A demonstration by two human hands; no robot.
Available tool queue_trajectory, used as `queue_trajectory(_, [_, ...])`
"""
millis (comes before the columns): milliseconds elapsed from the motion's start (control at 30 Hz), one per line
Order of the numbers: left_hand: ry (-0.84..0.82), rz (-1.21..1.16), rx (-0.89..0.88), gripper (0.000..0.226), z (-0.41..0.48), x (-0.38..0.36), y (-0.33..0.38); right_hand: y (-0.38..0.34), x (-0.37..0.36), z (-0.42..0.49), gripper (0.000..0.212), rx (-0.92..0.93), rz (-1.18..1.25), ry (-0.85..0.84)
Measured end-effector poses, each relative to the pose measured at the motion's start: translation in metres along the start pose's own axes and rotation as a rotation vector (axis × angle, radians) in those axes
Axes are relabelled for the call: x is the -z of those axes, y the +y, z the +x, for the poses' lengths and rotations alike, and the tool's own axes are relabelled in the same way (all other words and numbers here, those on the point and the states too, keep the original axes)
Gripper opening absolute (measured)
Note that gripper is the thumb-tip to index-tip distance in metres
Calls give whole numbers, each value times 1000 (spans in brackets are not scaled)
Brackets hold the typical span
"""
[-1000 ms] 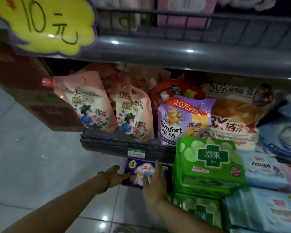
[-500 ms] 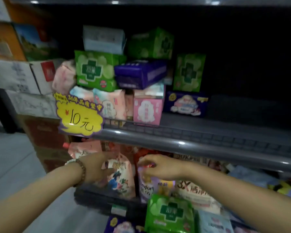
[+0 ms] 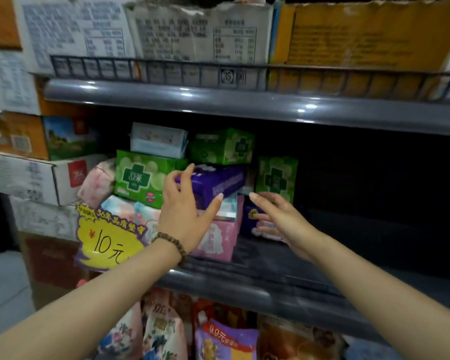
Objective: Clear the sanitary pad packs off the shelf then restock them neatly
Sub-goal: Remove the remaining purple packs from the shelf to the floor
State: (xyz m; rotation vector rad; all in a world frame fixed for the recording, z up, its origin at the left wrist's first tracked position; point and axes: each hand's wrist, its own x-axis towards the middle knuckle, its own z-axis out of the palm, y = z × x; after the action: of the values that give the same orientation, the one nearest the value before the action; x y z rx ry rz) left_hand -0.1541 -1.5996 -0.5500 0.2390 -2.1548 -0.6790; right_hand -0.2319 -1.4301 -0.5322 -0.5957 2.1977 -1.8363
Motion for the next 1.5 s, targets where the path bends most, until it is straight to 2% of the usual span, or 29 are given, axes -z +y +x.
queue_trajectory(100, [-104, -34, 234, 77, 9, -8, -8, -2, -24, 13, 72, -16, 68, -22])
queue_trajectory(200, [-176, -186, 313, 76, 14, -16, -11, -6, -40, 22, 83, -112, 188, -75])
queue_trajectory(300, [-150, -248, 206, 60, 11, -17, -2, -12, -46, 35, 86, -202, 407, -73])
queue_trajectory(400, [-243, -265, 16, 38, 4, -12, 10, -12, -49, 47, 94, -230, 499, 10])
queue_trajectory(467, [-232, -319, -43, 34, 5, -12, 13, -12, -42, 52, 79, -241, 500, 104])
queue_trajectory(533, [-193, -404, 2, 38, 8, -11, 11, -15, -28, 52, 48, -241, 562, 149])
queue_trajectory(600, [-252, -417, 91, 46, 10, -12, 9, -19, -7, 46, 18, -261, 643, 162])
queue_trajectory(667, [-362, -398, 140, 51, 8, -15, 10, -20, 16, 35, 10, -271, 675, 186])
queue_trajectory(767, [-532, -474, 151, 50, 3, -25, 29, -9, 45, 21, 14, -287, 653, 170])
queue_trajectory(867, [-635, -571, 137, 45, -5, -47, 54, 7, 60, 9, 38, -295, 509, 92])
queue_trajectory(933, [-675, -569, 119, 53, -10, -60, 68, 12, 64, 3, 45, -286, 426, 61])
queue_trajectory(1033, [-754, -560, 81, 53, -20, -74, 77, 21, 74, 2, 73, -306, 393, 128])
queue_trajectory(1067, [-735, -572, 75, 51, -23, -76, 80, 27, 80, 1, 72, -314, 404, 166])
queue_trajectory(1100, [-645, -570, 69, 50, -24, -77, 80, 32, 87, -1, 62, -323, 423, 191])
queue_trajectory(1200, [-204, -410, 55, 60, -19, -81, 68, 51, 110, -12, 35, -400, 489, 195])
queue_trajectory(1233, [-157, -328, 78, 64, -14, -82, 61, 57, 117, -14, 34, -438, 502, 189])
queue_trajectory(1300, [-235, -200, 155, 66, -8, -87, 47, 66, 127, -16, 38, -514, 537, 176])
queue_trajectory(1367, [-321, -87, 158, 65, -8, -93, 37, 75, 133, -14, 50, -604, 545, 150])
queue_trajectory(1433, [-319, -14, 92, 62, -10, -98, 33, 80, 138, -9, 64, -670, 393, 115])
queue_trajectory(1500, [-314, 35, 46, 61, -14, -101, 33, 83, 143, -4, 69, -680, 160, 117])
